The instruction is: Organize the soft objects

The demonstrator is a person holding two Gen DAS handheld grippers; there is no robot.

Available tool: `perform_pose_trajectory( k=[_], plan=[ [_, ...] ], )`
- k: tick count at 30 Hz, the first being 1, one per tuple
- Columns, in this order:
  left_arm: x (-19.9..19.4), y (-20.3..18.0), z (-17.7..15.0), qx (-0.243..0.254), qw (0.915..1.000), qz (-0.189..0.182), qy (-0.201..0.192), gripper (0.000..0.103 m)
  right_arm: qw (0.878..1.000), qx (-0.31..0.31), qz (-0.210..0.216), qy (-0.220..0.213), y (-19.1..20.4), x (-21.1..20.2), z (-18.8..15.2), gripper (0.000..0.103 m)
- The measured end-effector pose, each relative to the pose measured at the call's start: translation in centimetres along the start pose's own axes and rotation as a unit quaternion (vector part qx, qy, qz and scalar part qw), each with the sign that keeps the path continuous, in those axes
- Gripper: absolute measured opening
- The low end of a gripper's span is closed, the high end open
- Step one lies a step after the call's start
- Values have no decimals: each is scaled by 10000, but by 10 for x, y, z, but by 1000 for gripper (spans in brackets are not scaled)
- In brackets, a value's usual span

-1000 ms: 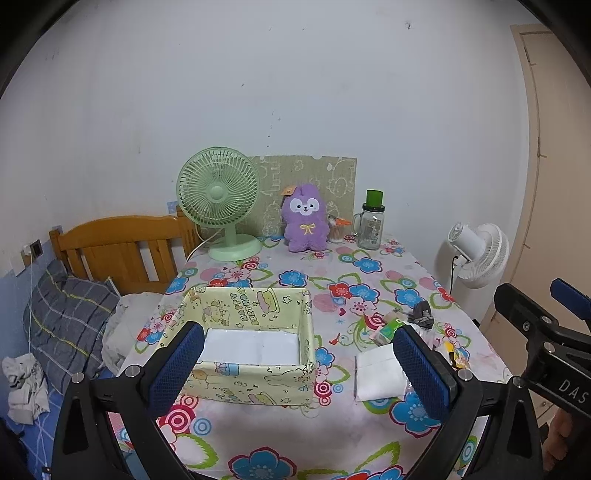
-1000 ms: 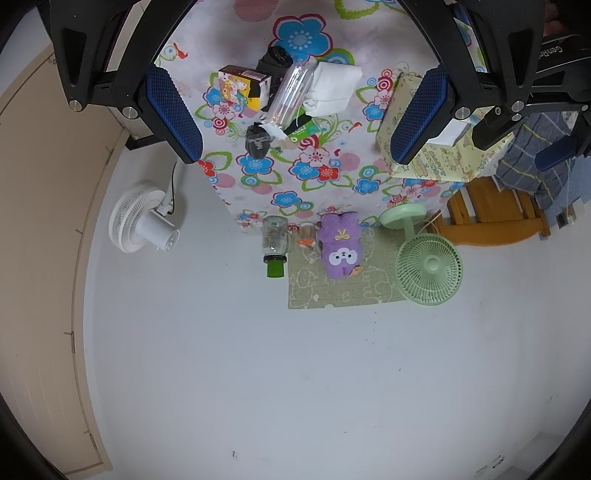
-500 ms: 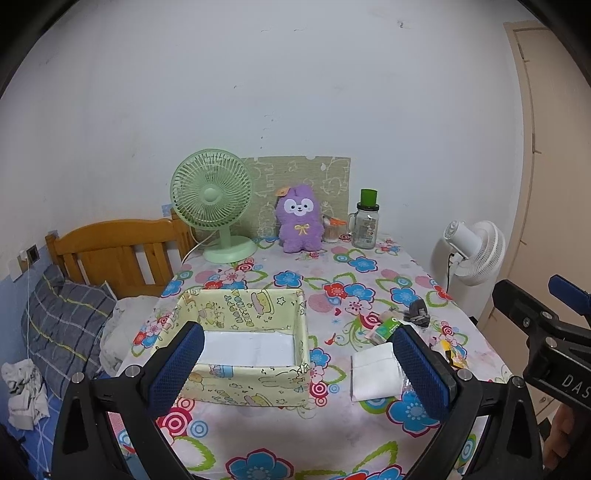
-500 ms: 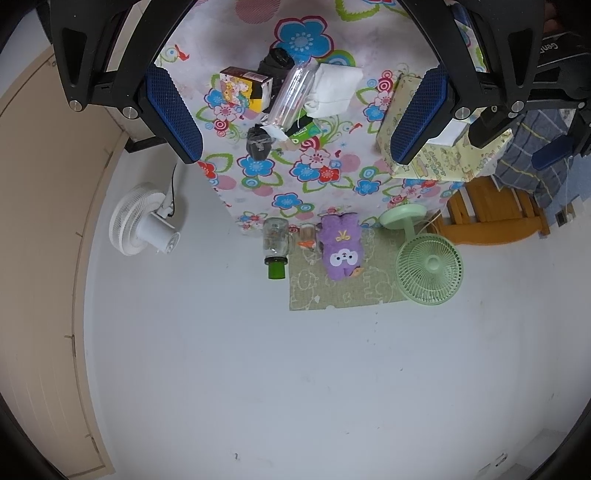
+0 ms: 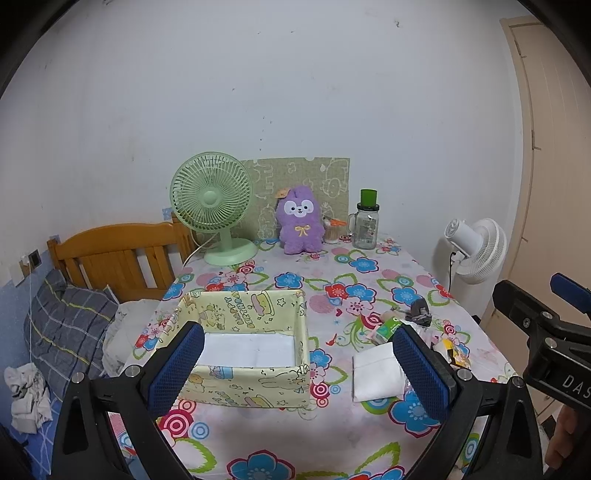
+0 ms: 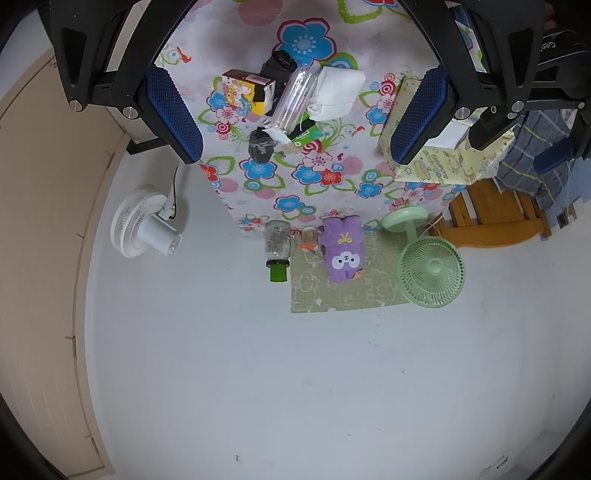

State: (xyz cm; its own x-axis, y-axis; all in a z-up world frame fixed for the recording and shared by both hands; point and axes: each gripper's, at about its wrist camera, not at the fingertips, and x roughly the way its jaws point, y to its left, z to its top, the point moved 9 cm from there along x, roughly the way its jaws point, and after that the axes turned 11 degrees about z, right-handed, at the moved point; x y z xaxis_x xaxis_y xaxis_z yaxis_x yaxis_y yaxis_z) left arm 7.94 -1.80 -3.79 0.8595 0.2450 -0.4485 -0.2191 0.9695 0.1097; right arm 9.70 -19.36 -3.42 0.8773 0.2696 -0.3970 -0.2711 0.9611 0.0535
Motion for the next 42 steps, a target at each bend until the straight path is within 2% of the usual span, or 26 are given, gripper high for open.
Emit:
perform_pose_trajectory(
  k=[42],
  plan=[
    [6,1,-2,-105,9999,-54,113,102,10000,26,8,92,-2,5,-6,102]
  ],
)
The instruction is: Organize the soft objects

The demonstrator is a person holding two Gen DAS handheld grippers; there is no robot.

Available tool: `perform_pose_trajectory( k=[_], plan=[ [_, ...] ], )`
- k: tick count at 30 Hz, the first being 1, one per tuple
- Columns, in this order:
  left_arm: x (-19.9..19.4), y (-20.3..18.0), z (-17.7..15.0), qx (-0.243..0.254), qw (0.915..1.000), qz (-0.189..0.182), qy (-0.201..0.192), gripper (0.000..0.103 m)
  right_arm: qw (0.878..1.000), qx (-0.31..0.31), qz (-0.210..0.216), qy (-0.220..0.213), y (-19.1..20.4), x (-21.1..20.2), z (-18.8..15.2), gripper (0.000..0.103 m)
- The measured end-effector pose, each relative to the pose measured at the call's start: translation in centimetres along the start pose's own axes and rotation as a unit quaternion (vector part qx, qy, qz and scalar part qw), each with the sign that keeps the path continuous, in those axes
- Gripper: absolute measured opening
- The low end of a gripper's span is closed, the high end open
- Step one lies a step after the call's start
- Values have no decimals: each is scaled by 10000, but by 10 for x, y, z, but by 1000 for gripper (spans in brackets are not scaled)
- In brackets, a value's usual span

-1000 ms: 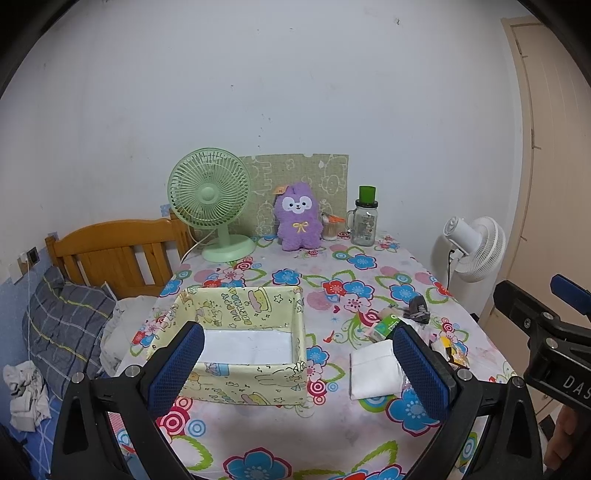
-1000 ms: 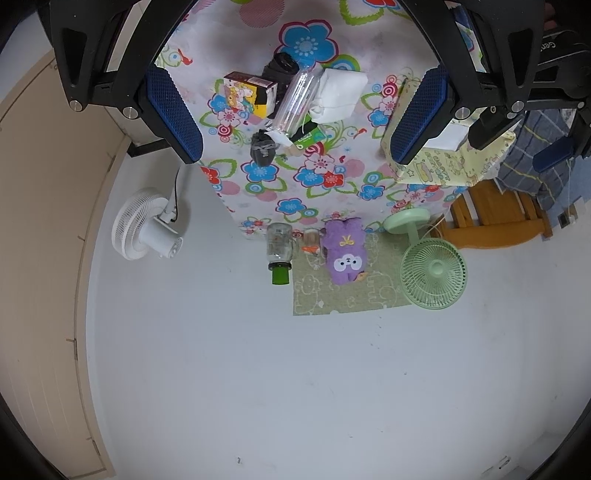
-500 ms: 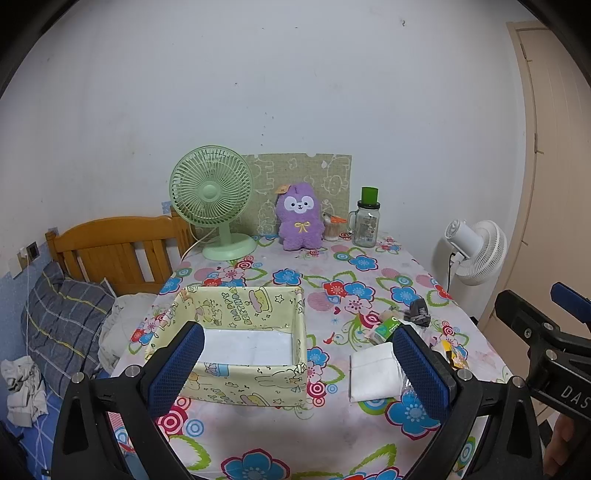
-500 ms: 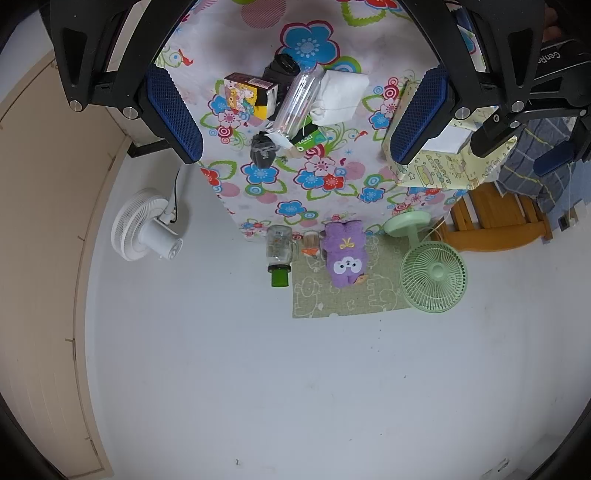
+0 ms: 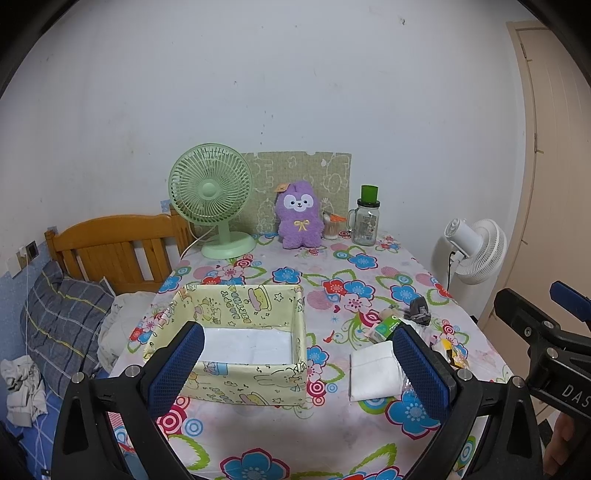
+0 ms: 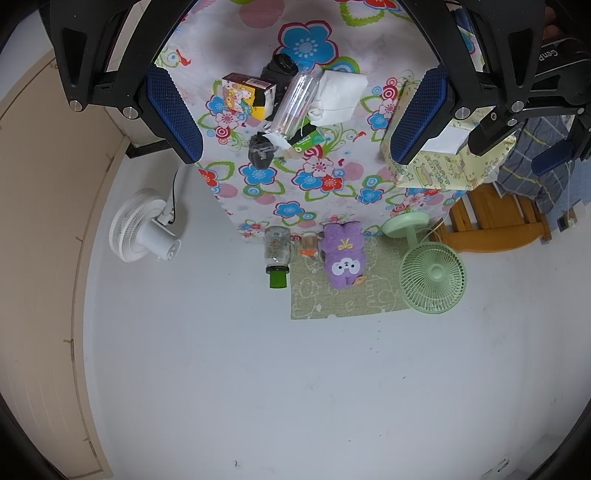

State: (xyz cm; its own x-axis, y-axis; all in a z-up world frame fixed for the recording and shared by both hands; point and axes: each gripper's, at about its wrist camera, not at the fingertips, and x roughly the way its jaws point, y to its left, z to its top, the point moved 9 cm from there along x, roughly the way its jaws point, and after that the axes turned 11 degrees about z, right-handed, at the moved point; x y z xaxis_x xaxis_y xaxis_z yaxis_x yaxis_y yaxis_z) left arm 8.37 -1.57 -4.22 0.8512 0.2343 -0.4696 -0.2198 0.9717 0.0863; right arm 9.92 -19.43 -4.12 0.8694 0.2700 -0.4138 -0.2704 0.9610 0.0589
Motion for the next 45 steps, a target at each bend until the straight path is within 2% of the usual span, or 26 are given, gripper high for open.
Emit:
perform_pose_trajectory(
  k=[14,25,36,45],
  plan=[
    [18,-14,-1,89,9999,-11,95,99,9999,73,68,130,-9,17,1,99],
    [47,-46,-14,274,9985,-201,423,95,9993,175,20,332,-36,46,-6,98],
    [80,-95,-38,620,9928,-519,885,93,9964,315,-45,783,-65,83,-33,96],
    [108,-123,-63,926,9855,-666,1254,91,9917,432,-130,1207,-81,111,-63,90]
  ],
)
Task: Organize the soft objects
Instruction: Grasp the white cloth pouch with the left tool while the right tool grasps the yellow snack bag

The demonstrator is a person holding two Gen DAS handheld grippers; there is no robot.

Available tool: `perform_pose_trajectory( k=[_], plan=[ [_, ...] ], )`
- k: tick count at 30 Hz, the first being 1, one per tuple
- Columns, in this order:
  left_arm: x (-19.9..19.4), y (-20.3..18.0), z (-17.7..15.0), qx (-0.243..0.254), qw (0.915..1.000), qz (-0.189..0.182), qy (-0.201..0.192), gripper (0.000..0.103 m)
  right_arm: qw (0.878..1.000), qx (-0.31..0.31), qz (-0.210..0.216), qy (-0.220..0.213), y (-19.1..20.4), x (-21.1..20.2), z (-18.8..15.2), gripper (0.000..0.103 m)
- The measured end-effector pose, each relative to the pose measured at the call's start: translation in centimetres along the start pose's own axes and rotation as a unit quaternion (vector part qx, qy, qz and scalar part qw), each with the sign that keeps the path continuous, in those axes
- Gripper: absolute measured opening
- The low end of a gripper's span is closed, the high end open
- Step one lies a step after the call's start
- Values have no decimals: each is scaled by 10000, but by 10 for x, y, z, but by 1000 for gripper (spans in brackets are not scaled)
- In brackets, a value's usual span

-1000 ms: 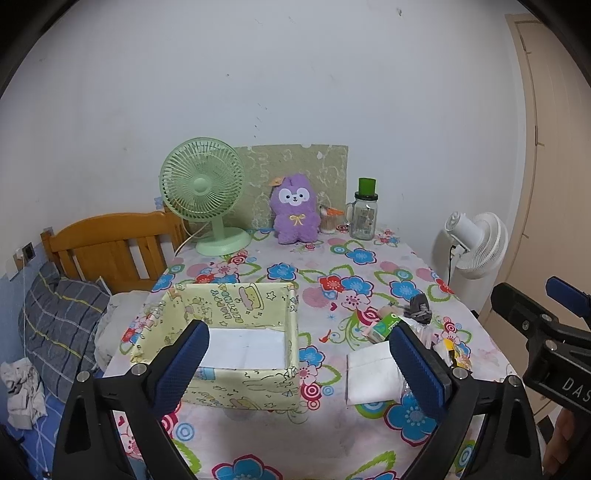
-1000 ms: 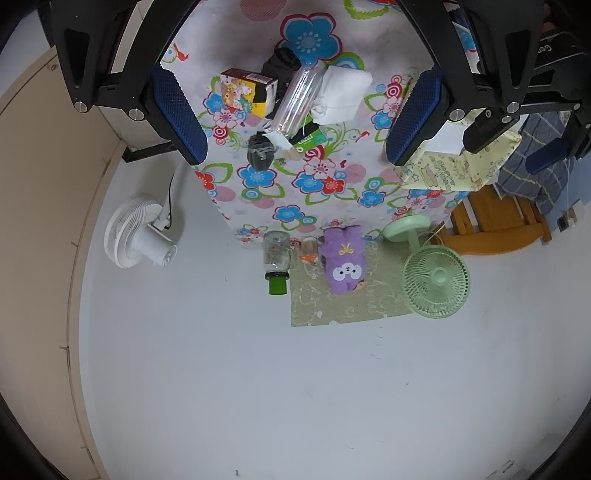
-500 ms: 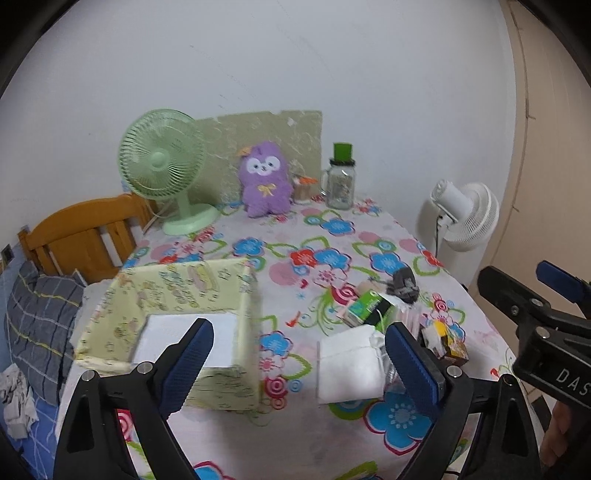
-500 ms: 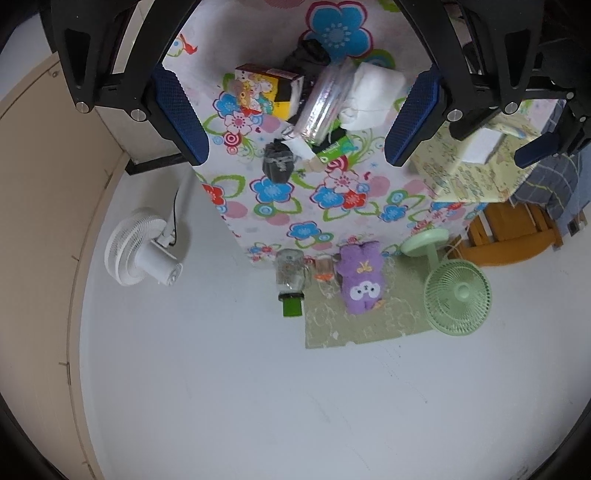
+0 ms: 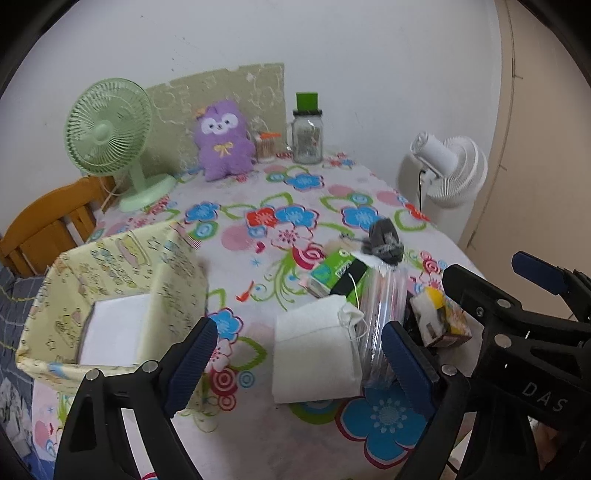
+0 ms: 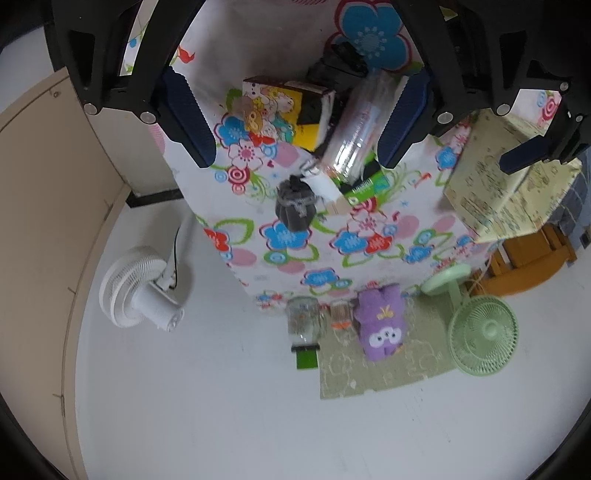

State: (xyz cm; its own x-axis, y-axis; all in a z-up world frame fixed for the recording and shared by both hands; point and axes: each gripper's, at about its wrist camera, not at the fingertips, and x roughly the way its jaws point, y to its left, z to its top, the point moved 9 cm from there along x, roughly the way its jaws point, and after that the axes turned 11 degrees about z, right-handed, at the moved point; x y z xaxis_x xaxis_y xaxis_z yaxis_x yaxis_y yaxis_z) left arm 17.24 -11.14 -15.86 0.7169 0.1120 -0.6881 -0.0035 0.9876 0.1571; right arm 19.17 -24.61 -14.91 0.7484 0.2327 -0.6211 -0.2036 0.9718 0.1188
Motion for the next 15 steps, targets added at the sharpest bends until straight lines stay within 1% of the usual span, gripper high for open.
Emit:
perform_pose_trajectory(
  k=[8,11,15],
  plan=[
    [30,-7,-8,64,9995,53,314,87,9990,251,-86,372,-17,28,-17,89],
    [42,-12,-12,104,9989,25,464,84,9980,325,-112,528,-22,39,-22,89],
    [57,-16,-17,116,9978,-2,657,84,9966,395,-149,703,-27,54,-28,89]
  ],
)
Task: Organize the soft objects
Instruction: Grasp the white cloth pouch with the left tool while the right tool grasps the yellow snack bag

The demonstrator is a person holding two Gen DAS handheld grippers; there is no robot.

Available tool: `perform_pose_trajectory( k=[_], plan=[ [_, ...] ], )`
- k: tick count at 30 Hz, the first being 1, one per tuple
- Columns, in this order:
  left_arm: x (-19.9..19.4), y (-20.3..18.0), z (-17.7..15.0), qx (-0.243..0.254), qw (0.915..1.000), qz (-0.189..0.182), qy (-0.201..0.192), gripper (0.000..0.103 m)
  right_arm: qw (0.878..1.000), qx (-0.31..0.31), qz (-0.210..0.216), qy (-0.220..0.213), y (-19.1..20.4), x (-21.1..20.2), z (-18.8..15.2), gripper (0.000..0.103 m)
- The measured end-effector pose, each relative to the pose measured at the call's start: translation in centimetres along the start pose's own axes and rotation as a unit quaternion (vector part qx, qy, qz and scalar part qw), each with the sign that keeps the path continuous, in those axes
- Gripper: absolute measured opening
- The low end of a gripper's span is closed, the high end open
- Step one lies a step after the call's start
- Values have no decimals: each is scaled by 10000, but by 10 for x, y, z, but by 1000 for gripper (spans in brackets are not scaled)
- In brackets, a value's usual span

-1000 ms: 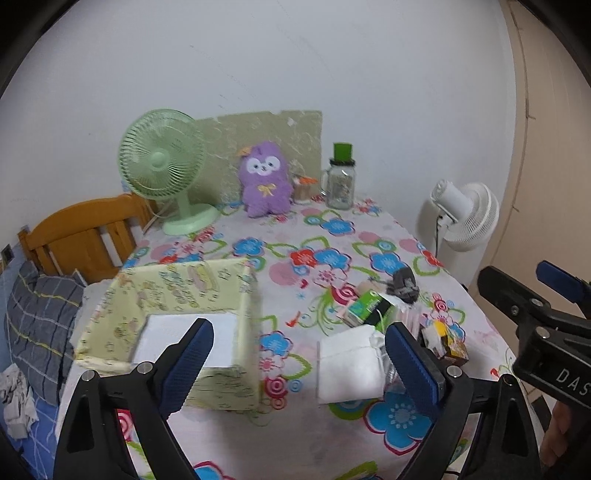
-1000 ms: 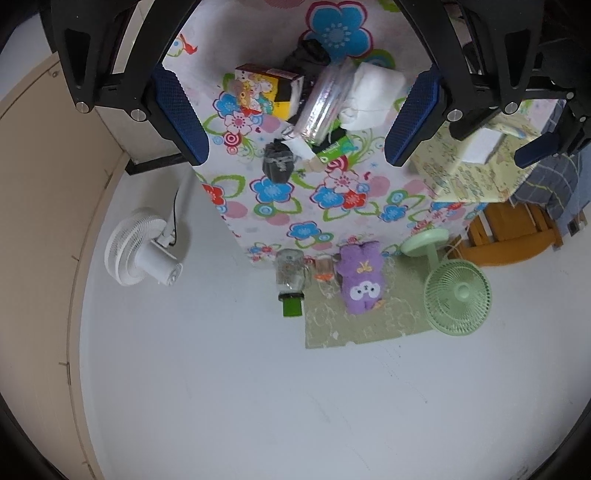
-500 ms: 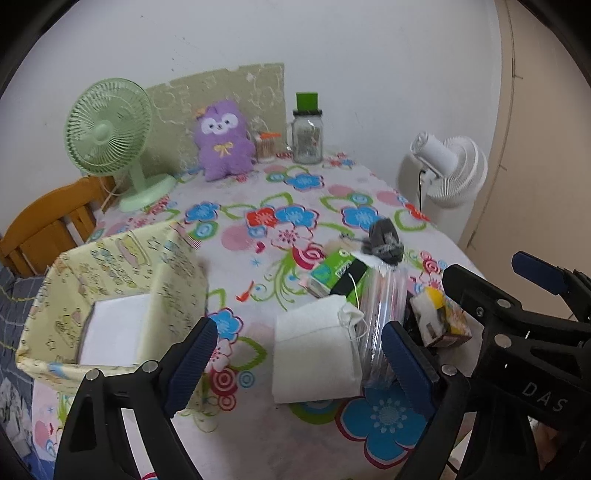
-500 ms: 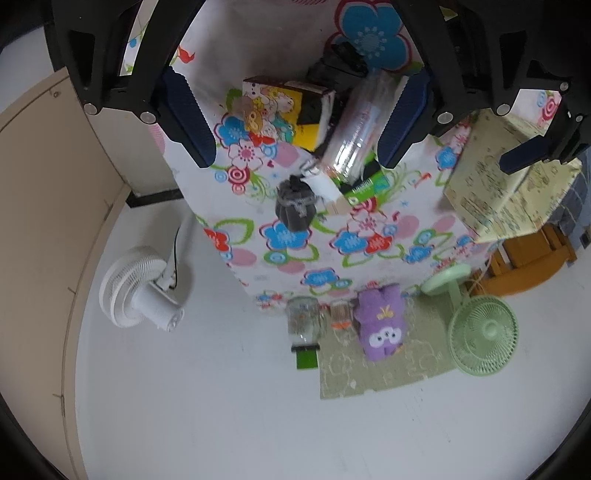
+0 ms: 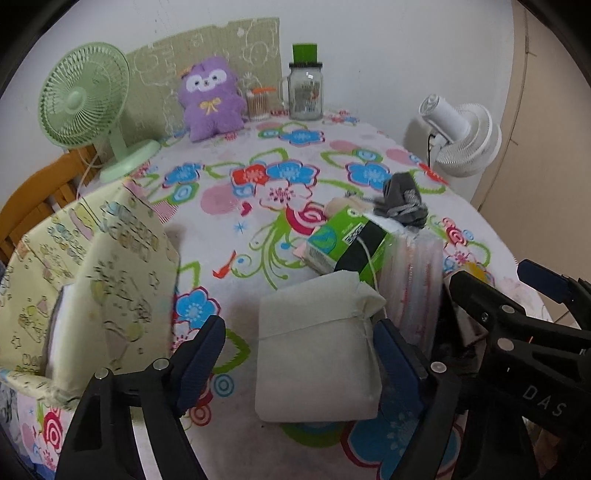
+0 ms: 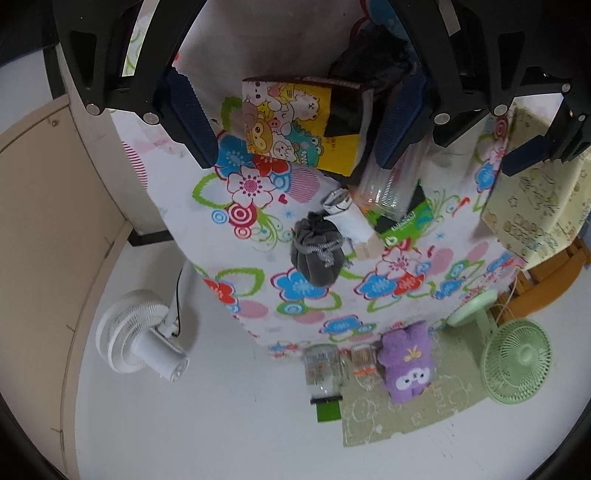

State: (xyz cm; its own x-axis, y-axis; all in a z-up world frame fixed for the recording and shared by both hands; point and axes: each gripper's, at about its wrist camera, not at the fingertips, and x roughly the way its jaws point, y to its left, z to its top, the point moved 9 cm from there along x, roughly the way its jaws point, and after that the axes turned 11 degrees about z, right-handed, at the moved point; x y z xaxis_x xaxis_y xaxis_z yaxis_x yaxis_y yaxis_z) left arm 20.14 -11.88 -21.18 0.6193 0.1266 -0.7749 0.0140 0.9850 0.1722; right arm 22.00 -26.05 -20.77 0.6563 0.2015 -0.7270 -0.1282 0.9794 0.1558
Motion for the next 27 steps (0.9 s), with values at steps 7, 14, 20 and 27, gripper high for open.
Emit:
perform_pose_trajectory(
  k=[7,14,20,27],
  plan=[
    [19,-5,-5,-66,9996,-108,237,82,9994,287,24,212,-7,21,-7,89],
    [27,-7,-8,-207,9989,-233,346,63,9977,549,319,236,-6,27,-12,78],
    [21,-12,-6,-80,9993,-283,228,51,9971,636,376,187,-2,25,-12,74],
    [6,-10,-2,-86,9996,-271,67,49,9982,538,269,-54,0,7,-3,74]
  ],
)
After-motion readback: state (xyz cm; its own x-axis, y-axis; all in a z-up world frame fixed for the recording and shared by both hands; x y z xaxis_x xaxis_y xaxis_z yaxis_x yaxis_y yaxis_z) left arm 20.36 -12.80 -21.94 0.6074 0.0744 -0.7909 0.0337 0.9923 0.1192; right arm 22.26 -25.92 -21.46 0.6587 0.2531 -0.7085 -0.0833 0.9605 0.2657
